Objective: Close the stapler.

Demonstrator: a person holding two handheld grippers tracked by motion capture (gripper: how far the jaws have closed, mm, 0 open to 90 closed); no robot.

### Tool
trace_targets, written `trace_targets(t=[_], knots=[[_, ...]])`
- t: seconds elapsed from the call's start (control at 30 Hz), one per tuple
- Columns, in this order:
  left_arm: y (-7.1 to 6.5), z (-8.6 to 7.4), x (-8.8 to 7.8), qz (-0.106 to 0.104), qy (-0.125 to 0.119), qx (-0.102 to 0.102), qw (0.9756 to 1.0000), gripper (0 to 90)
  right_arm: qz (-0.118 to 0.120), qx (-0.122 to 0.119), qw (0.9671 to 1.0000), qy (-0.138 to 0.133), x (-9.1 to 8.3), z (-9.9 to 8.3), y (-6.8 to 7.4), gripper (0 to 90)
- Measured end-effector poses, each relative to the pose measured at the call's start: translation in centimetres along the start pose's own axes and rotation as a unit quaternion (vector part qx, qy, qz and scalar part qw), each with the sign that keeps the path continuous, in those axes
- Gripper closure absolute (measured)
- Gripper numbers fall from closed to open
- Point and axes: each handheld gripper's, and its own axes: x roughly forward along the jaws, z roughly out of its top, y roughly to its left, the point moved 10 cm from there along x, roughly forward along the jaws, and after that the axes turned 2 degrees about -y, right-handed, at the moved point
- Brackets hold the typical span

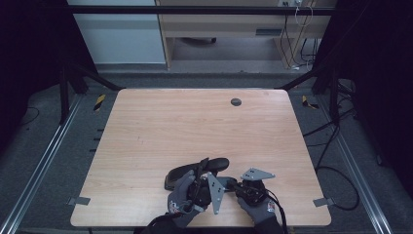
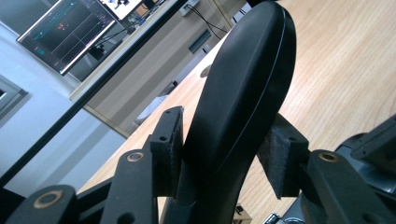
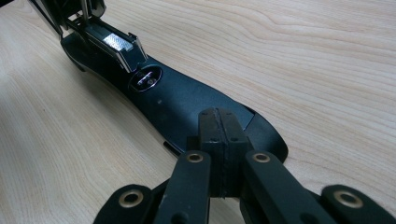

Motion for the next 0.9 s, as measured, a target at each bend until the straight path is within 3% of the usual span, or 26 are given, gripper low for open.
trace_targets(t=[0.4,0.63,0.9], knots=[[-1.6,-0.4,0.7,-0.001,0.01,0.044,0.999,52.2,-0.001,0.002,1.0,-0.002,0.0,0.0,-0.1,90.0],[-2.7,-0.8,1.1,0.001,0.016,0.076,0.997,52.0,-0.002,0.007,1.0,-0.001,-0.2,-0.1,-0.3,90.0],[-3.4,-1.1,1.3,-0.003,0.02,0.092,0.9956,51.3,-0.013,0.011,0.9998,-0.006,-0.8,-0.1,-1.2,90.0]])
